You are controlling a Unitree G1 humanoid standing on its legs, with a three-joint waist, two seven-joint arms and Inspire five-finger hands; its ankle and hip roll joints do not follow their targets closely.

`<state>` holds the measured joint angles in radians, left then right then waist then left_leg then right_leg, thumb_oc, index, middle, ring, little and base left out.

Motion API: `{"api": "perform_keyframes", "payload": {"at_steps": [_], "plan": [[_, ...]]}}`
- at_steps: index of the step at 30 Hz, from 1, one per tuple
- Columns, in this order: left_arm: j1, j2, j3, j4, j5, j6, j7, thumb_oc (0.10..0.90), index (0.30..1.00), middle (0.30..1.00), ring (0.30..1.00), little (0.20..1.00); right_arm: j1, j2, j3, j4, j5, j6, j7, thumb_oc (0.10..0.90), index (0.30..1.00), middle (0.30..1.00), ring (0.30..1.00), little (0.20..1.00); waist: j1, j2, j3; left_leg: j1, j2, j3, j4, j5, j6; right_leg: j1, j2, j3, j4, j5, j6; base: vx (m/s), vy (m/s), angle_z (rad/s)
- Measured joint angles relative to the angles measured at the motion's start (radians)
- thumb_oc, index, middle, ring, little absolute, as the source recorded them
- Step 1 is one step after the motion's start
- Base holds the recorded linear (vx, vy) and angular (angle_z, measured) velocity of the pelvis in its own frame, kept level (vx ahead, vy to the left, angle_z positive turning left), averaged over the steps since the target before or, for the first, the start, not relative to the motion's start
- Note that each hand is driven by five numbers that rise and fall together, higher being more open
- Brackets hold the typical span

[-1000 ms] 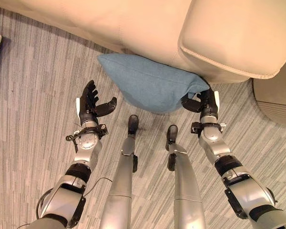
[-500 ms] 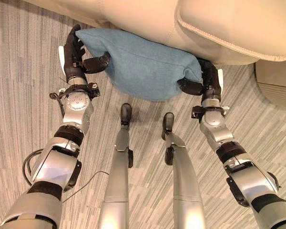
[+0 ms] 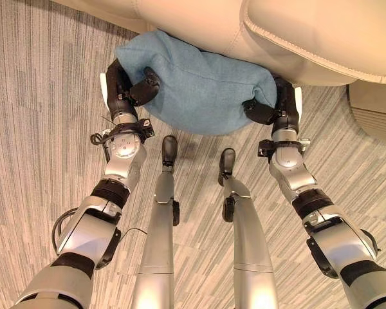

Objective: Pick up all the scattered cushions and arrange them neatly on the sofa.

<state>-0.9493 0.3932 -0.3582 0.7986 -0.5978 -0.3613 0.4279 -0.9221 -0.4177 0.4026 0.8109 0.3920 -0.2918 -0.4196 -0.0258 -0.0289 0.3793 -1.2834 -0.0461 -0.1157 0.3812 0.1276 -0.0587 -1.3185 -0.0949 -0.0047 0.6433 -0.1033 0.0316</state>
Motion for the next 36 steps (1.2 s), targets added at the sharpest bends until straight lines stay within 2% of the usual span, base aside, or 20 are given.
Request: {"api": "perform_keyframes", "payload": {"at_steps": [2,6,10,11,14,16,21,22,24,25,26,27,28,29,30,31,33,34,36], "plan": [[0.038,0.002,0.015,-0.036,0.012,0.001,-0.001,0.400,0.300,0.300,0.300,0.300,0.010,0.012,-0.004,-0.004,-0.021,0.007,0.000,0.400,0.300,0.300,0.300,0.300,0.002,-0.013,0.025,0.047,0.000,0.004,-0.004,0.001,-0.001,0.042,0.001,0.008,0.001,0.000,0.000,-0.01,-0.021,-0.01],[0.160,0.000,0.037,-0.120,0.018,0.001,-0.004,0.400,0.300,0.300,0.300,0.300,0.092,0.041,-0.027,-0.059,-0.051,0.021,0.003,0.400,0.300,0.300,0.300,0.300,0.002,-0.017,0.030,0.166,0.001,0.010,-0.049,0.018,-0.007,0.144,0.000,0.011,-0.005,-0.002,0.002,-0.06,-0.050,0.03],[0.296,-0.011,0.050,-0.204,0.023,0.000,-0.021,0.400,0.300,0.300,0.300,0.300,0.221,0.060,-0.046,-0.136,-0.068,0.020,0.005,0.400,0.300,0.300,0.300,0.300,0.013,-0.017,0.027,0.328,0.008,-0.002,-0.131,0.026,-0.013,0.283,0.002,0.003,-0.033,-0.008,0.004,-0.02,-0.067,0.05],[0.346,-0.017,0.054,-0.240,0.031,-0.006,-0.033,0.400,0.300,0.300,0.300,0.300,0.266,0.066,-0.059,-0.162,-0.078,0.017,0.006,0.400,0.300,0.300,0.300,0.300,0.014,-0.017,0.008,0.362,0.013,-0.003,-0.166,0.025,-0.012,0.309,0.004,-0.002,-0.054,-0.015,0.003,-0.03,-0.069,0.05],[0.407,-0.022,0.058,-0.262,0.031,-0.006,-0.063,0.400,0.300,0.300,0.300,0.300,0.312,0.065,-0.066,-0.170,-0.101,0.020,0.021,0.400,0.300,0.300,0.300,0.300,0.016,-0.016,0.005,0.435,0.021,-0.007,-0.214,0.030,-0.009,0.375,0.008,-0.016,-0.077,-0.006,-0.005,-0.02,-0.081,0.01],[0.489,-0.041,0.065,-0.265,0.032,-0.002,-0.092,0.400,0.300,0.300,0.300,0.300,0.402,0.066,-0.061,-0.215,-0.117,0.040,0.030,0.400,0.300,0.300,0.300,0.300,0.023,-0.016,0.007,0.536,0.035,-0.012,-0.256,0.070,-0.015,0.475,0.021,-0.024,-0.116,0.002,-0.015,0.02,-0.066,-0.05],[0.699,-0.073,0.075,-0.306,0.032,0.004,-0.158,0.400,0.300,0.300,0.300,0.300,0.611,0.022,-0.060,-0.356,-0.191,0.056,0.076,0.400,0.300,0.300,0.300,0.300,0.021,-0.007,-0.003,0.730,0.049,-0.033,-0.320,0.066,-0.013,0.695,0.027,-0.060,-0.202,-0.011,-0.005,0.08,-0.089,0.10],[0.758,-0.072,0.083,-0.339,0.032,0.032,-0.195,0.400,0.300,0.300,0.300,0.300,0.666,-0.003,-0.082,-0.387,-0.208,0.064,0.109,0.400,0.300,0.300,0.300,0.300,0.030,-0.001,0.000,0.803,0.054,-0.049,-0.350,0.066,-0.014,0.776,0.030,-0.080,-0.231,-0.017,-0.008,0.19,-0.131,0.40],[0.863,-0.052,0.079,-0.378,0.041,0.041,-0.238,0.400,0.300,0.300,0.300,0.300,0.742,-0.032,-0.098,-0.417,-0.245,0.064,0.156,0.400,0.300,0.300,0.300,0.300,0.044,0.009,-0.010,0.915,0.067,-0.071,-0.393,0.060,-0.017,0.912,0.039,-0.113,-0.297,-0.019,-0.007,0.17,-0.072,0.43],[0.916,-0.051,0.084,-0.395,0.048,0.041,-0.266,0.400,0.300,0.300,0.300,0.300,0.797,-0.045,-0.114,-0.449,-0.273,0.064,0.182,0.400,0.300,0.300,0.300,0.300,0.050,0.025,-0.040,0.959,0.073,-0.090,-0.416,0.045,-0.010,0.981,0.046,-0.137,-0.343,-0.016,-0.010,0.15,-0.028,0.33],[0.938,-0.050,0.085,-0.403,0.051,0.042,-0.268,0.400,0.300,0.300,0.300,0.300,0.812,-0.043,-0.116,-0.450,-0.279,0.064,0.192,0.400,0.300,0.300,0.300,0.300,0.055,0.026,-0.062,0.971,0.075,-0.090,-0.425,0.043,-0.009,0.998,0.049,-0.142,-0.359,-0.014,-0.011,0.12,-0.019,0.68],[0.986,-0.055,0.082,-0.407,0.072,0.043,-0.287,0.400,0.300,0.300,0.300,0.300,0.875,-0.042,-0.127,-0.453,-0.305,0.064,0.217,0.400,0.300,0.300,0.300,0.300,0.062,0.036,-0.124,1.017,0.079,-0.109,-0.444,0.035,0.001,1.098,0.056,-0.185,-0.447,-0.001,-0.012,0.20,0.039,0.48],[1.012,-0.054,0.077,-0.407,0.075,0.042,-0.288,0.400,0.300,0.300,0.300,0.300,0.894,-0.039,-0.120,-0.453,-0.310,0.064,0.225,0.400,0.300,0.300,0.300,0.300,0.069,0.027,-0.172,1.025,0.078,-0.111,-0.451,0.038,0.004,1.118,0.057,-0.189,-0.480,0.004,-0.010,0.20,0.074,0.57],[1.017,-0.055,0.085,-0.406,0.079,0.044,-0.289,0.400,0.300,0.300,0.300,0.300,0.896,-0.040,-0.123,-0.456,-0.318,0.065,0.232,0.400,0.300,0.300,0.300,0.300,0.067,0.029,-0.180,1.027,0.068,-0.116,-0.457,0.033,-0.004,1.153,0.052,-0.218,-0.505,0.010,-0.009,0.26,0.120,0.68],[1.014,-0.069,0.087,-0.402,0.092,0.061,-0.296,0.400,0.300,0.300,0.300,0.300,0.933,-0.045,-0.144,-0.471,-0.329,0.067,0.236,0.400,0.300,0.300,0.300,0.300,0.047,0.037,-0.187,1.042,0.066,-0.116,-0.457,0.030,-0.007,1.229,0.050,-0.272,-0.572,0.024,-0.002,0.16,0.135,1.00],[1.018,-0.079,0.081,-0.401,0.095,0.063,-0.299,0.400,0.300,0.300,0.300,0.300,0.953,-0.044,-0.153,-0.472,-0.334,0.071,0.236,0.400,0.300,0.300,0.300,0.300,0.038,0.030,-0.196,1.062,0.065,-0.098,-0.460,0.022,0.005,1.274,0.045,-0.299,-0.601,0.026,-0.002,0.18,0.136,1.05],[1.027,-0.079,0.063,-0.401,0.100,0.063,-0.302,0.400,0.300,0.300,0.300,0.300,0.963,-0.045,-0.156,-0.472,-0.341,0.079,0.236,0.400,0.300,0.300,0.300,0.300,0.040,0.009,-0.232,1.066,0.071,-0.005,-0.455,0.008,0.022,1.304,0.034,-0.312,-0.625,0.024,0.001,0.13,0.095,0.54],[1.029,-0.078,0.061,-0.401,0.105,0.063,-0.304,0.400,0.300,0.300,0.300,0.300,0.963,-0.044,-0.158,-0.472,-0.345,0.082,0.236,0.400,0.300,0.300,0.300,0.300,0.040,0.000,-0.251,1.076,0.070,0.026,-0.456,0.024,0.025,1.319,0.032,-0.322,-0.644,0.023,0.004,0.13,0.109,0.38],[1.025,-0.067,0.062,-0.401,0.109,0.064,-0.305,0.400,0.300,0.300,0.300,0.300,0.955,-0.037,-0.155,-0.472,-0.348,0.087,0.239,0.400,0.300,0.300,0.300,0.300,0.039,-0.020,-0.265,1.089,0.046,0.024,-0.462,0.043,0.031,1.344,0.014,-0.324,-0.650,0.026,0.019,0.19,0.193,0.45]]}}
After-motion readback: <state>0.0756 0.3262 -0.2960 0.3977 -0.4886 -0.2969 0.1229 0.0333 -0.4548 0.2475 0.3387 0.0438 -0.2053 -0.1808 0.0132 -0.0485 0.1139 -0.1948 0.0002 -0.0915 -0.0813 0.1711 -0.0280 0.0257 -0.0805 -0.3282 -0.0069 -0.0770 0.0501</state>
